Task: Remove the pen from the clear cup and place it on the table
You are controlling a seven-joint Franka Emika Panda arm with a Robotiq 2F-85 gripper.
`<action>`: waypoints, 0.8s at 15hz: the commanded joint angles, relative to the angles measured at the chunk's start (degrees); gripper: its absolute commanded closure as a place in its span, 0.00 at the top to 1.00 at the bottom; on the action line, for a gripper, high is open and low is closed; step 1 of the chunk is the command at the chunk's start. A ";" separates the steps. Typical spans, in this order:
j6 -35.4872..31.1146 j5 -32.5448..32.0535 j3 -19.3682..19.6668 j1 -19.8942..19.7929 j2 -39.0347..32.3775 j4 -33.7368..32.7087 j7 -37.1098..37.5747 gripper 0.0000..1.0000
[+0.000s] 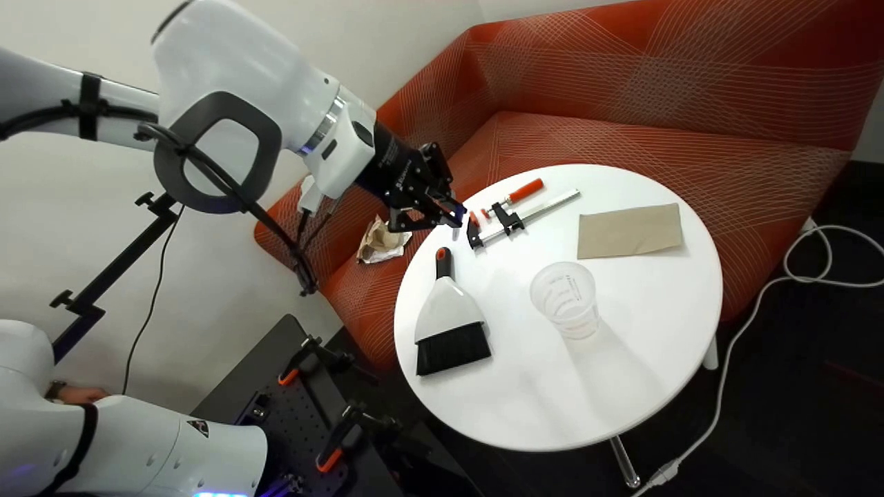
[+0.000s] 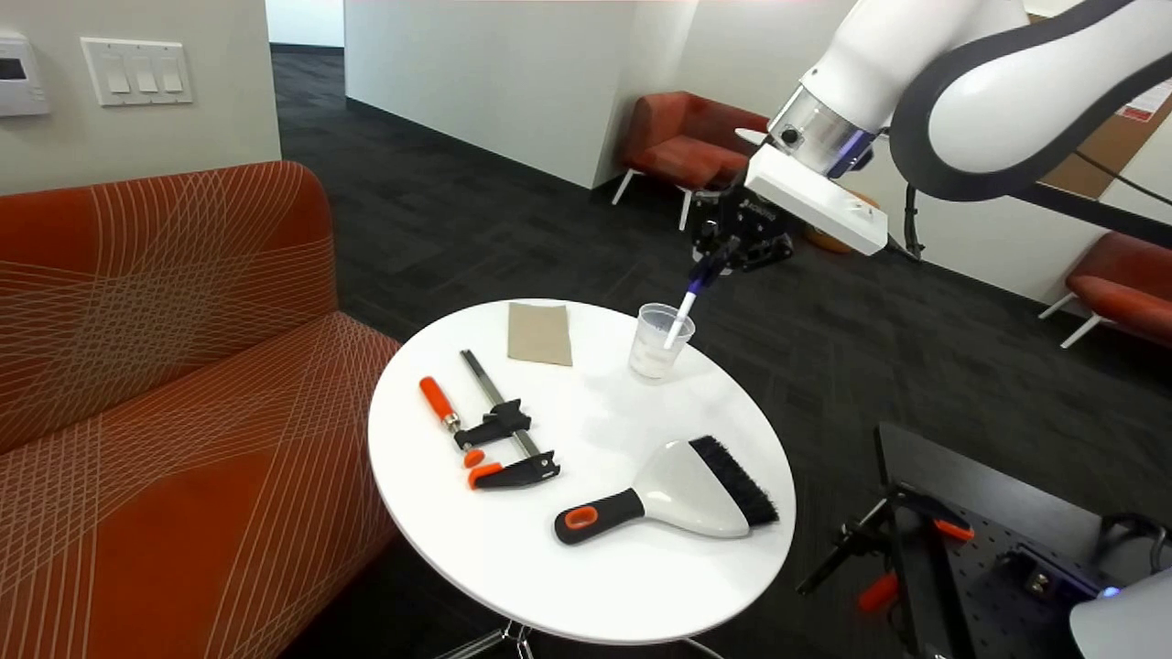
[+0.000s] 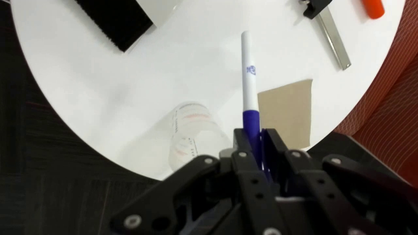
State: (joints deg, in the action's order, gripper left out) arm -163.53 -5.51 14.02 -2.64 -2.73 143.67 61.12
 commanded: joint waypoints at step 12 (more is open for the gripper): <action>1.60 14.73 -5.48 -0.64 -23.03 -16.63 -18.92 0.04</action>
State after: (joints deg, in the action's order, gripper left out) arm -163.56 6.67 9.36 -2.70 -20.93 131.89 45.18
